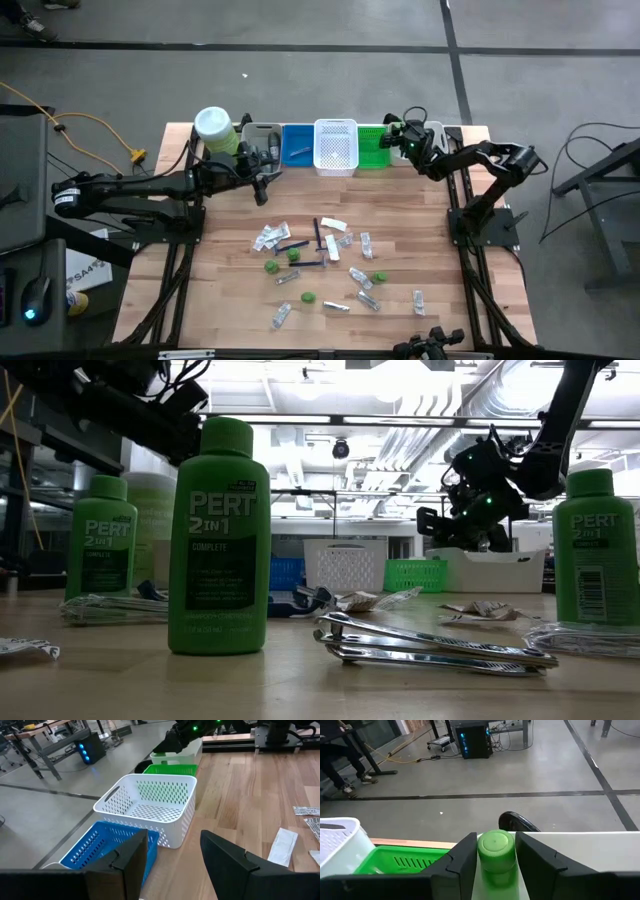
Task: Pick & Place Travel size toiletries
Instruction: Put the green shampoo into the right white bin
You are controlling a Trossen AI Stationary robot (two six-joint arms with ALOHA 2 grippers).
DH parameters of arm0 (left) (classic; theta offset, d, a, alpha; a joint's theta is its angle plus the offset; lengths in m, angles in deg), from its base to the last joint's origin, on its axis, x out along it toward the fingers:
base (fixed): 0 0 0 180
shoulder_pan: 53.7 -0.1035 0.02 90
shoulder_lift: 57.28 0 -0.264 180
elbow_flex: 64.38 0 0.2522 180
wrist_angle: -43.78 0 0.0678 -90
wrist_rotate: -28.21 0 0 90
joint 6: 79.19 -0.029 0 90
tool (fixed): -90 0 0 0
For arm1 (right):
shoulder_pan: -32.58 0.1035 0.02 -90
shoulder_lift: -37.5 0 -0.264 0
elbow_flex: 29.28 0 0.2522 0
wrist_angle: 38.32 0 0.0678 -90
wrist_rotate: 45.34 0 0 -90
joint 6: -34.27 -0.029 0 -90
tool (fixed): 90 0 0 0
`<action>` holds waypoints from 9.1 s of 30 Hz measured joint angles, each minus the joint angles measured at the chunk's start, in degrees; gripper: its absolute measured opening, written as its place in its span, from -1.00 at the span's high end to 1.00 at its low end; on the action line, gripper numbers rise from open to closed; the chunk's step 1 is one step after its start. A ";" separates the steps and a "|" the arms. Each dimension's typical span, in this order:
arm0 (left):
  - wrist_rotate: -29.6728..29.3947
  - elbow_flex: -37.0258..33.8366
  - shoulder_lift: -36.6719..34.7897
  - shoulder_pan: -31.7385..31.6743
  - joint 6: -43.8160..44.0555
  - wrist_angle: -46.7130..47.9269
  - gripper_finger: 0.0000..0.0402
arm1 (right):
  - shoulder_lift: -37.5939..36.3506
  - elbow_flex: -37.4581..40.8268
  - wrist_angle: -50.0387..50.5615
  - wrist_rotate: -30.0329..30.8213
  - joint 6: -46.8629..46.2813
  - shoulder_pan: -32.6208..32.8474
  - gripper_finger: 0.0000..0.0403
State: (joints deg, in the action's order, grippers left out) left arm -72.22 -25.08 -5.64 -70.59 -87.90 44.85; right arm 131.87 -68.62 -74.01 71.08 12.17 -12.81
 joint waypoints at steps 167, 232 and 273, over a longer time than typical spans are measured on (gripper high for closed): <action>-0.05 0.00 -0.02 0.01 6.03 3.85 0.10 | -25.52 -0.04 42.80 11.46 -21.32 78.93 0.53; -0.07 0.00 -0.02 0.00 6.49 5.57 0.10 | -16.75 -0.02 26.40 2.76 4.04 0.07 0.56; -0.07 0.00 -0.02 0.02 7.51 5.60 0.10 | -12.40 -0.02 22.34 -10.20 5.59 -7.26 0.56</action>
State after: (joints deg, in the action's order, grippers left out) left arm -72.29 -25.08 -5.66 -70.57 -80.39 50.44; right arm 119.48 -68.64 -51.66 60.88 17.76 -20.07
